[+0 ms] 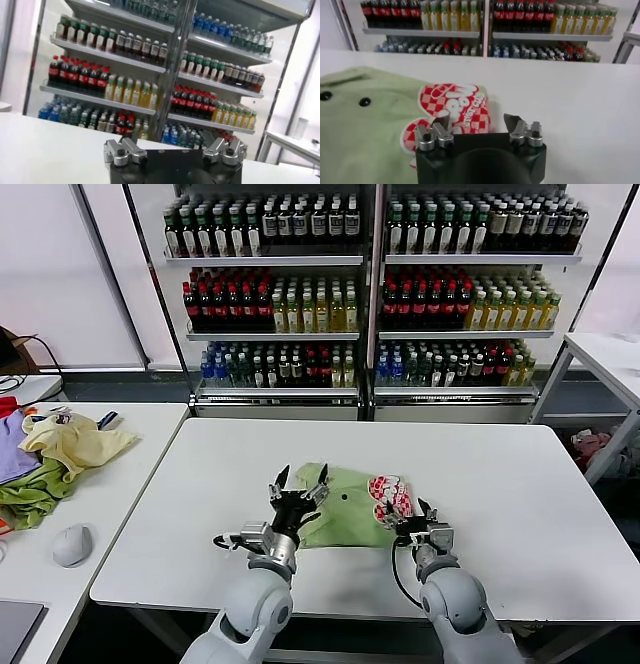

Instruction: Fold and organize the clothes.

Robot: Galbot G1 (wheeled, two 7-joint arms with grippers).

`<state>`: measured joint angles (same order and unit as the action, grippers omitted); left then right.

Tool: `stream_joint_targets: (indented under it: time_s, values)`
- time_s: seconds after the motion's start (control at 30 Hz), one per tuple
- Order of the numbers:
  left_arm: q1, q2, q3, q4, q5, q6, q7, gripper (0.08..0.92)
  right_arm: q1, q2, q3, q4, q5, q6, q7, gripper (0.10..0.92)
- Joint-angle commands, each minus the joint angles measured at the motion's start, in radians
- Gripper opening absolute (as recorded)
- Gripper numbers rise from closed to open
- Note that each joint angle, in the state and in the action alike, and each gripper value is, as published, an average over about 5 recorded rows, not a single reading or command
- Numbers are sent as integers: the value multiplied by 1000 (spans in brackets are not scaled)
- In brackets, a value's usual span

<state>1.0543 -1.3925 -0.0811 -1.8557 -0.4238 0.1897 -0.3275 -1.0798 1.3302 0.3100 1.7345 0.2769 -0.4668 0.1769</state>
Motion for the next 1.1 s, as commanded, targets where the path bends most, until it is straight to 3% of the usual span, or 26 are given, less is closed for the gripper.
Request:
stream_joint_targets:
  time_s: [0.03, 0.47, 0.67, 0.77, 1.1]
  values:
    - [83, 43, -51, -67, 44, -10, 1, 823, 32, 3, -32, -79, -15, -17, 14, 698]
    - [95, 45, -54, -73, 54, 0, -2, 823, 86, -94, 57, -95, -36, 53, -41, 327]
    - [104, 42, -51, -78, 76, 1, -2, 823, 24, -117, 77, -44, -43, 235, -114, 178]
    - [107, 42, -49, -83, 87, 1, -1, 823, -20, -114, 95, -9, -54, 334, -107, 202]
    - [143, 45, -51, -113, 122, -1, 1, 823, -180, -124, 216, 166, -36, 363, -91, 487]
